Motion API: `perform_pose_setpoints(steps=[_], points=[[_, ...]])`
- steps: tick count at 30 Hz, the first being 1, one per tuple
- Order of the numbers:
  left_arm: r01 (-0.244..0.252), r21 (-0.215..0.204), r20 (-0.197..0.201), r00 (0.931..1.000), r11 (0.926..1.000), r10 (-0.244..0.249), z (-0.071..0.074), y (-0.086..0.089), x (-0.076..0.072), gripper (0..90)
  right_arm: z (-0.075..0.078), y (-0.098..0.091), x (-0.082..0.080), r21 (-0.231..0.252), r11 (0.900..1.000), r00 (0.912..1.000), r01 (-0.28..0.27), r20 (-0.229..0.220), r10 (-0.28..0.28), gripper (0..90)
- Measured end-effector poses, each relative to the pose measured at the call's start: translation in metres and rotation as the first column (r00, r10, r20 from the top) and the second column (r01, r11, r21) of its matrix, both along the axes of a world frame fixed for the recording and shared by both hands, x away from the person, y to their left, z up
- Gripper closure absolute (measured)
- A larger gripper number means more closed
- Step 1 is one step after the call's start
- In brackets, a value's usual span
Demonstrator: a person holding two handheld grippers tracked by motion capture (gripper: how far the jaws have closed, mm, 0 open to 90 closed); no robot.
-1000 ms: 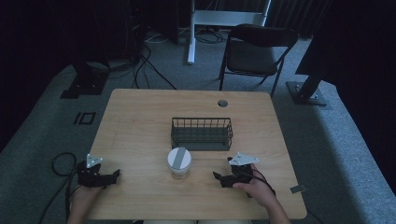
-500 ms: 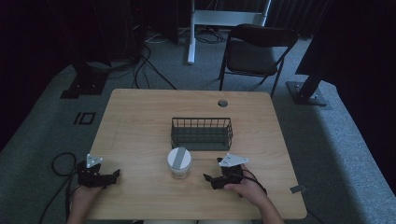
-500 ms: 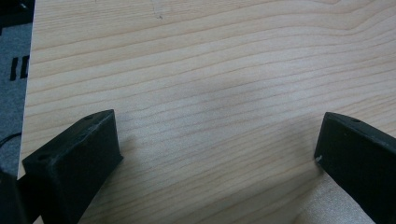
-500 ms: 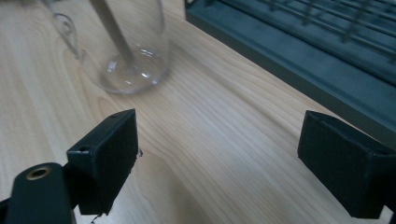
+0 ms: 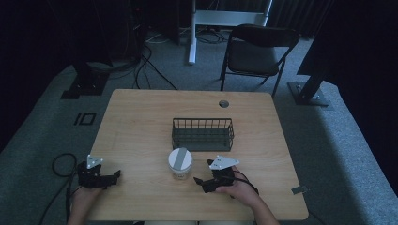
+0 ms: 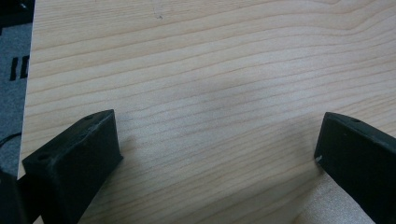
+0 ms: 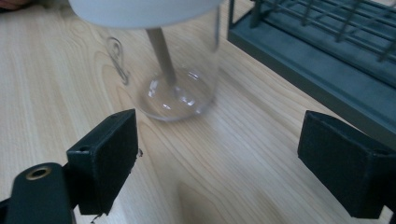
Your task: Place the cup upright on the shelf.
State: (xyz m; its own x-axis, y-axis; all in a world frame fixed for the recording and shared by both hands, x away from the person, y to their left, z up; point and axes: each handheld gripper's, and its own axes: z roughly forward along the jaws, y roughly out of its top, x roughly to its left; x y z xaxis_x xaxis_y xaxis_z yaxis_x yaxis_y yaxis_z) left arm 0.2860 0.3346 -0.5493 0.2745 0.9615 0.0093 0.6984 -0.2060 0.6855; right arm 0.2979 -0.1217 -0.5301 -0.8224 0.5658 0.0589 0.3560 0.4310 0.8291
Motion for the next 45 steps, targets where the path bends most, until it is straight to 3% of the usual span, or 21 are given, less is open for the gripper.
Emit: perform_pose_setpoints(steps=[11,22,45], points=[[0.0,0.0,0.0,1.0,1.0,0.0,0.0,0.0,0.0,0.2,-0.001,0.019,0.0,0.016,0.9989,0.999,-0.045,0.001,0.045,12.1],[0.002,0.0,0.0,1.0,1.0,-0.002,0.0,0.0,0.0,0.2,-0.002,0.037,0.004,0.065,0.995,0.9971,-0.076,0.009,0.076,12.3],[0.001,0.0,0.0,1.0,1.0,-0.001,0.0,0.0,0.0,0.3,-0.002,0.055,0.011,0.117,0.9902,0.9968,-0.076,0.032,0.073,12.4]])
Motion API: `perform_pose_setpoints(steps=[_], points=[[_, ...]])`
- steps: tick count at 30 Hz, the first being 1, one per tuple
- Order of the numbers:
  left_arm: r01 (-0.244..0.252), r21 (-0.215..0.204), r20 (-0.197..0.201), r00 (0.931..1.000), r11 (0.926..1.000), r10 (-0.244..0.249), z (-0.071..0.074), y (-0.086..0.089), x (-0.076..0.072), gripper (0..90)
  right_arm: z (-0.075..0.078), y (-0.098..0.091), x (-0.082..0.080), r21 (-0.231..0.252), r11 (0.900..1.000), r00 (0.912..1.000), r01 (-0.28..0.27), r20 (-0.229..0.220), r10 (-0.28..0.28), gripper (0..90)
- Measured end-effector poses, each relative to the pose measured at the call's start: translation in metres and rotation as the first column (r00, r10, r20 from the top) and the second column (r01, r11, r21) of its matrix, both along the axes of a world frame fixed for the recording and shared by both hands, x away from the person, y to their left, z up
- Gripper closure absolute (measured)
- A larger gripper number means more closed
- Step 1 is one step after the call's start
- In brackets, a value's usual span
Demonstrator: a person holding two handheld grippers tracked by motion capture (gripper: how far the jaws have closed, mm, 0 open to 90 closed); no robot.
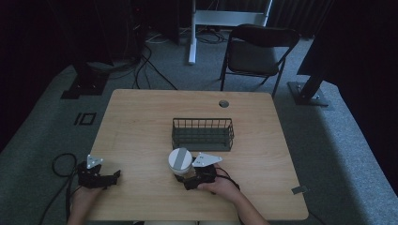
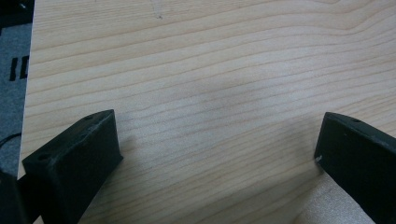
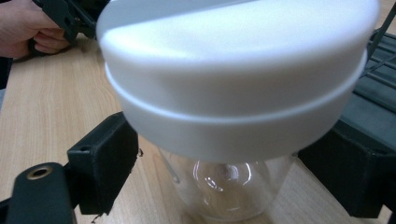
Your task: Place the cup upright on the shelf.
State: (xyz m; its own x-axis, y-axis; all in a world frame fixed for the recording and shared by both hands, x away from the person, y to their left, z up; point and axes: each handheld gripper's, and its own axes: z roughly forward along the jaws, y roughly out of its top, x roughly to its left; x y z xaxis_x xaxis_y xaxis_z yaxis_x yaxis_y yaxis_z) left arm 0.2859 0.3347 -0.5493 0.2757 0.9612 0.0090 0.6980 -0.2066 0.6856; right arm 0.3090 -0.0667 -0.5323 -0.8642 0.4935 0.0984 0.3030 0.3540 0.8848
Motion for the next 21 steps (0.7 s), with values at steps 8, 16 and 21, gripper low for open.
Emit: perform_pose_setpoints(steps=[8,16,21], points=[[0.0,0.0,0.0,1.0,1.0,0.0,0.0,0.0,0.0,0.3,-0.0011,0.0032,0.003,0.013,0.9998,0.9999,0.012,-0.006,-0.012,14.2],[0.0,0.0,0.0,1.0,1.0,0.0,0.0,0.0,0.0,0.3,-0.0021,0.0069,0.0052,0.019,0.9996,0.9997,0.023,-0.011,-0.022,14.8],[0.0,0.0,0.0,1.0,1.0,0.0,0.0,0.0,0.0,0.2,-0.0022,0.0084,0.006,0.021,0.9994,0.9996,0.025,-0.016,-0.025,14.8]])
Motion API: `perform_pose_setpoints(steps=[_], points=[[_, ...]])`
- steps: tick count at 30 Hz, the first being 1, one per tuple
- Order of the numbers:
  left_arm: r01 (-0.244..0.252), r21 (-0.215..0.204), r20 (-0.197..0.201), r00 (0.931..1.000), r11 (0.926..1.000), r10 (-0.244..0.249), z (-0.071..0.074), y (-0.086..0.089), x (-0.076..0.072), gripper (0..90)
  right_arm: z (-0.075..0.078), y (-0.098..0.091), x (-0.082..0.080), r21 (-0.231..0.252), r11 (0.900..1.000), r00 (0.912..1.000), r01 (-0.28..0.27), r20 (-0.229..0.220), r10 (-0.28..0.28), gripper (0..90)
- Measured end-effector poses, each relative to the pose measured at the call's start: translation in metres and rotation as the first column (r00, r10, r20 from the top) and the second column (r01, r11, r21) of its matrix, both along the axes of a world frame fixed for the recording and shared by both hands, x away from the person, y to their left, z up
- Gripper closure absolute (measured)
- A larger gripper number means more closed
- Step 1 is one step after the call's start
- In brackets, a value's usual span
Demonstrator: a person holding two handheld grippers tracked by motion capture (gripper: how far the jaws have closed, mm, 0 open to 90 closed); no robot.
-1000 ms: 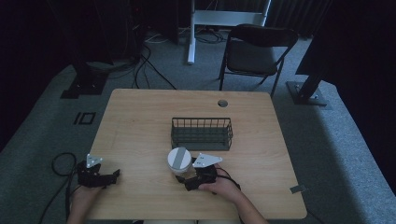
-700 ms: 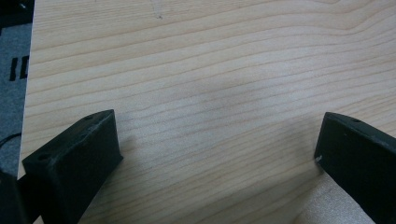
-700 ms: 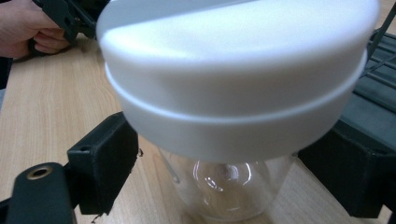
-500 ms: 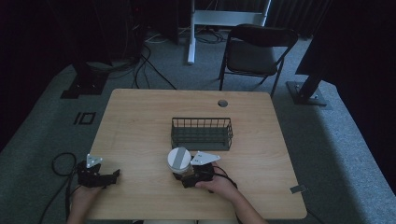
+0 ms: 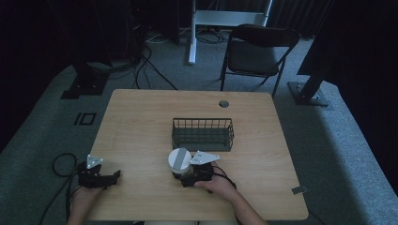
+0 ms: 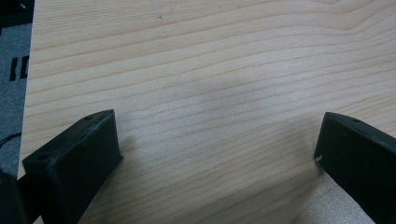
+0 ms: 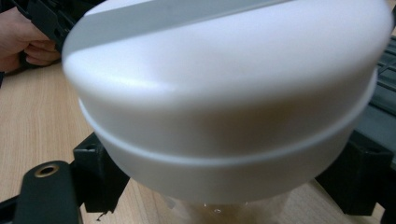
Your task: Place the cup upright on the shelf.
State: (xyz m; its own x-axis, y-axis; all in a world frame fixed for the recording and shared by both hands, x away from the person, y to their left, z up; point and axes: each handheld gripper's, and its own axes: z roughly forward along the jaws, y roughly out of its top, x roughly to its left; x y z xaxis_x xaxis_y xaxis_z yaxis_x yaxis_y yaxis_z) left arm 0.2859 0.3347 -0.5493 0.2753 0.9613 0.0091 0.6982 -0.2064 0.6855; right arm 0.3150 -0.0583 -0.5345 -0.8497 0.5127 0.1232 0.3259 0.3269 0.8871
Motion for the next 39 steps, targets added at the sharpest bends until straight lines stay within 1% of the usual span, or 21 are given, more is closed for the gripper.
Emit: perform_pose_setpoints(steps=[9,10,11,12,14,16,18,19,20,22,29,30,33,34,36,39], points=[[0.001,0.0,0.0,1.0,1.0,-0.001,0.0,0.0,0.0,0.3,0.0,0.005,0.0,-0.006,1.0,0.9999,0.001,0.013,-0.001,16.4],[0.001,0.0,0.0,1.0,1.0,-0.001,0.0,0.0,0.0,0.3,0.003,0.006,0.0,-0.016,0.9999,0.9991,0.001,0.043,0.0,18.3],[0.001,0.0,0.0,1.0,1.0,-0.001,0.0,0.0,0.0,0.3,0.004,0.006,0.0,-0.015,0.9999,0.9989,0.002,0.047,-0.002,18.3],[0.001,0.0,0.0,1.0,1.0,-0.001,0.0,0.0,0.0,0.3,0.005,0.006,0.001,-0.017,0.9998,0.9994,0.007,0.035,-0.006,18.4],[0.001,0.0,0.0,1.0,1.0,-0.001,0.0,0.0,0.0,0.3,0.005,0.006,0.0,-0.026,0.9996,0.9991,0.004,0.043,-0.003,18.3],[0.0,0.0,0.0,1.0,1.0,0.0,0.0,0.0,0.0,0.3,0.006,0.007,0.0,-0.027,0.9996,0.9994,0.005,0.036,-0.004,18.4],[0.001,0.0,0.0,1.0,1.0,-0.001,0.0,0.0,0.0,0.3,0.007,0.007,0.0,-0.03,0.9995,0.9993,0.006,0.038,-0.005,18.4],[0.0,0.0,0.0,1.0,1.0,0.0,0.0,0.0,0.0,0.2,0.008,0.007,0.0,-0.035,0.9994,0.9993,-0.002,0.038,0.003,18.4],[0.001,0.0,0.0,1.0,1.0,-0.001,0.0,0.0,0.0,0.2,0.009,0.007,-0.001,-0.029,0.9996,0.9994,0.003,0.036,-0.002,18.4],[0.001,0.0,0.0,1.0,1.0,-0.001,0.0,0.0,0.0,0.2,0.012,0.007,0.0,-0.032,0.9995,0.9993,-0.004,0.037,0.005,18.4],[0.001,0.0,0.0,1.0,1.0,-0.001,0.0,0.0,0.0,0.2,0.027,0.005,0.0,-0.011,0.9999,0.998,0.0,0.062,0.0,18.4],[0.001,0.0,0.0,1.0,1.0,-0.001,0.0,0.0,0.0,0.3,0.029,0.004,0.0,-0.015,0.9999,0.9977,-0.002,0.068,0.003,18.4],[0.001,0.0,0.0,1.0,1.0,-0.001,0.0,0.0,0.0,0.2,0.038,0.003,0.002,-0.009,0.9999,0.9968,0.006,0.08,-0.006,18.4],[0.001,0.0,0.0,1.0,1.0,-0.001,0.0,0.0,0.0,0.2,0.041,0.003,0.002,0.001,0.9998,0.9966,0.018,0.08,-0.018,18.4],[0.0,0.0,0.0,1.0,1.0,0.0,0.0,0.0,0.0,0.3,0.046,0.002,0.004,0.003,0.9999,0.996,0.015,0.088,-0.015,18.4],[0.001,0.0,0.0,1.0,1.0,-0.001,0.0,0.0,0.0,0.2,0.048,0.002,0.005,0.008,0.9997,0.9952,0.023,0.095,-0.024,18.4]])
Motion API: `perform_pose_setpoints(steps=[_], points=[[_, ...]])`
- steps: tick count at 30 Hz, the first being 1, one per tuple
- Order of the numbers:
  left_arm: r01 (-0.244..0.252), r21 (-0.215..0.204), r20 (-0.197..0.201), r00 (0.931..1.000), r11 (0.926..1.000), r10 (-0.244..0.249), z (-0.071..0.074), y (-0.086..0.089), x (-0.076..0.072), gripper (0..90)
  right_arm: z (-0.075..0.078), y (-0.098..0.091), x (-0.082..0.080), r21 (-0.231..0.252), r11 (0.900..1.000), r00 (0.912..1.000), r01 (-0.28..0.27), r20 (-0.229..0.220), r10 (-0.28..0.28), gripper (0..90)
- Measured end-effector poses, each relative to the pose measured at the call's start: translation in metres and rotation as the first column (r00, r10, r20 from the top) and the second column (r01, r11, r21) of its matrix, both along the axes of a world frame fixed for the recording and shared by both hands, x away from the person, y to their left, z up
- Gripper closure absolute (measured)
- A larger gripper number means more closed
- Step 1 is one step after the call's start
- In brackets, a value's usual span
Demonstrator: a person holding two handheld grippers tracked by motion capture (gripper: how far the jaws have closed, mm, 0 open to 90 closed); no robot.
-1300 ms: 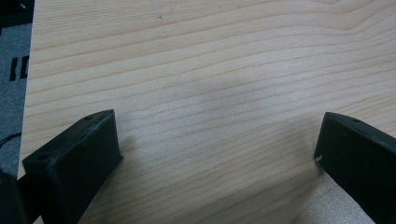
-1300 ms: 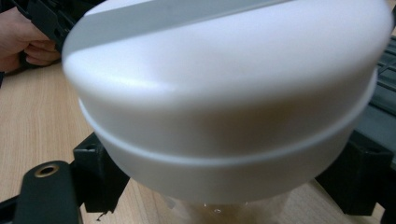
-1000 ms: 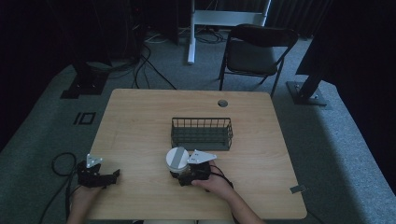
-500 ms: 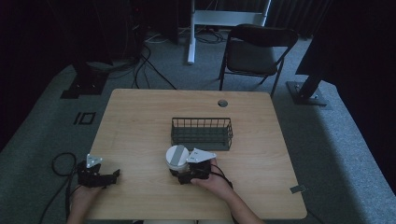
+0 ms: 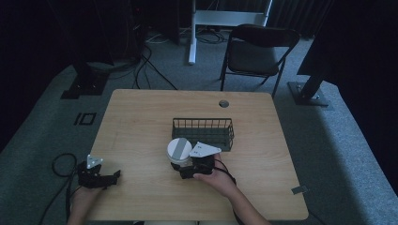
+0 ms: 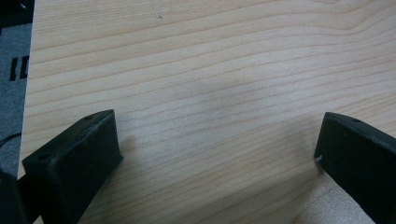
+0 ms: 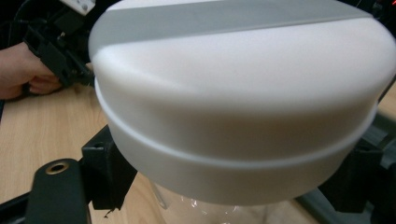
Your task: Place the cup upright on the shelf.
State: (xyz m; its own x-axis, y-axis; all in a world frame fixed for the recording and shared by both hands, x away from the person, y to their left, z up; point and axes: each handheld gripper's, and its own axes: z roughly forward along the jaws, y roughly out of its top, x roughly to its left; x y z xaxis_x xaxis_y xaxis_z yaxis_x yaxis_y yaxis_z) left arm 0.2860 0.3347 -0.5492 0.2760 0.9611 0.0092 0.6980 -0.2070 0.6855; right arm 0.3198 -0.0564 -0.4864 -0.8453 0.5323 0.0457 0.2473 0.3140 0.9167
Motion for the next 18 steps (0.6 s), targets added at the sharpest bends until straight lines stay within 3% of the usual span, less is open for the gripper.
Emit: perform_pose_setpoints(steps=[1,7,18], points=[[0.0,0.0,0.0,1.0,1.0,0.0,0.0,0.0,0.0,0.2,0.009,0.0,0.003,0.002,1.0,0.9999,0.003,0.016,-0.003,18.4],[0.0,0.0,0.001,1.0,1.0,0.0,0.0,0.0,0.0,0.2,0.024,0.0,0.007,0.016,0.9999,0.9991,-0.003,0.042,0.002,18.4],[0.0,0.0,0.0,1.0,1.0,0.0,0.0,0.0,0.0,0.2,0.046,-0.004,0.02,0.031,0.9978,0.9947,0.059,0.082,-0.061,18.4]])
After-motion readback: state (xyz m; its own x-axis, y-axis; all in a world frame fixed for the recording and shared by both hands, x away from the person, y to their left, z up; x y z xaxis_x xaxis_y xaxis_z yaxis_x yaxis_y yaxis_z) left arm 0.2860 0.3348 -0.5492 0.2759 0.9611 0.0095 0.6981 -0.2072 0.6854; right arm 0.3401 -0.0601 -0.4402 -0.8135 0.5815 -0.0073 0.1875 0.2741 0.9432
